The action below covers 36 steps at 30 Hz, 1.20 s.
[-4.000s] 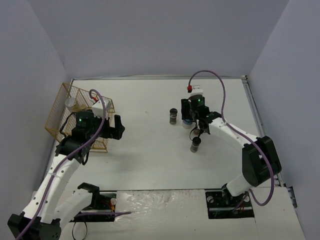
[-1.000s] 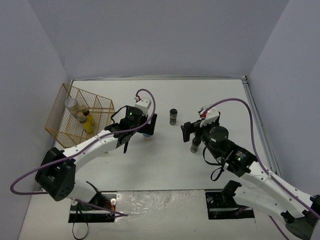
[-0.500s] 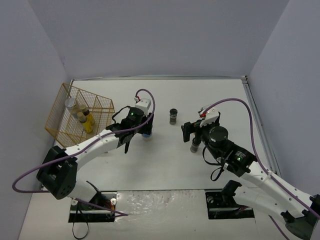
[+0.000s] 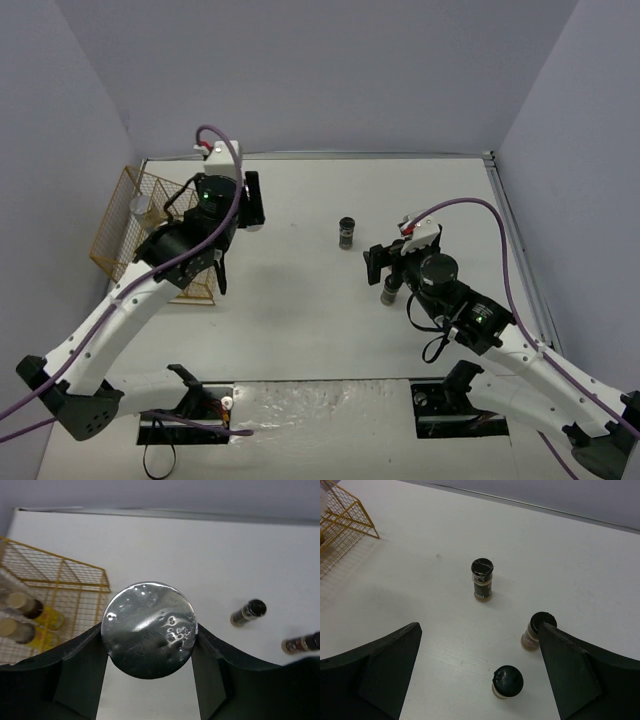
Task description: Organize the condiment bottles
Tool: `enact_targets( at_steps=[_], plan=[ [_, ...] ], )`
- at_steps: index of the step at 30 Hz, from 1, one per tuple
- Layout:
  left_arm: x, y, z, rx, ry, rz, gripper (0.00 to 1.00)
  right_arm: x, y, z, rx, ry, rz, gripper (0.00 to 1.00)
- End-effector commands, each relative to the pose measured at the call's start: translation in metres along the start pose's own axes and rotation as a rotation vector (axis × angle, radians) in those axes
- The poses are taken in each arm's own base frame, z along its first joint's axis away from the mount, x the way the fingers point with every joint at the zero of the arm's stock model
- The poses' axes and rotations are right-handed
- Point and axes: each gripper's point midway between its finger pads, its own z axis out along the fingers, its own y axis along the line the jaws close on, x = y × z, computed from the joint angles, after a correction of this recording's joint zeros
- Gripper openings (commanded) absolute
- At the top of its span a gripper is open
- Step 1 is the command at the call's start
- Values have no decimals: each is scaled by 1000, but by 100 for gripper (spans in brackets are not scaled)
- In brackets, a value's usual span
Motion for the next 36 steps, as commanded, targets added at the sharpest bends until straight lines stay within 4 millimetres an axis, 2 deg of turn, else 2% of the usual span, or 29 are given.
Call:
enact_targets(
  at_steps=[1, 2, 4, 8, 13, 16, 21, 22, 25, 32, 36],
  plan=[
    [-54, 94, -46, -399, -156, -80, 5, -25, -2, -2, 11, -84, 46, 100],
    [-59, 104, -50, -429, -170, -102, 4, -24, -2, -2, 10, -81, 45, 100],
    [-64, 138, -53, -522, -184, -158, 2, -24, -1, -2, 6, -80, 45, 100],
    [-71, 187, -60, -671, -235, -246, 2, -24, -3, -4, 9, -85, 47, 100],
    [-80, 225, -62, -779, -293, -318, 1, -25, -3, -6, 5, -89, 49, 100],
    [-87, 240, -62, -828, -327, -343, 1, -25, -2, -6, 0, -88, 49, 100],
    [-82, 262, -56, -885, -340, -381, 1, -25, -2, -7, 1, -91, 51, 100],
    [-76, 262, -50, -876, -323, -382, 1, -25, -2, -7, 0, -91, 51, 100],
    [-59, 280, -40, -892, -297, -442, 1, -24, -2, -7, -1, -91, 53, 100],
    [-23, 293, -17, -915, -246, -511, 2, -22, -2, -7, 0, -88, 53, 100],
    [-9, 296, -8, -923, -237, -519, 11, -20, -2, -6, 2, -81, 50, 100]
  ],
)
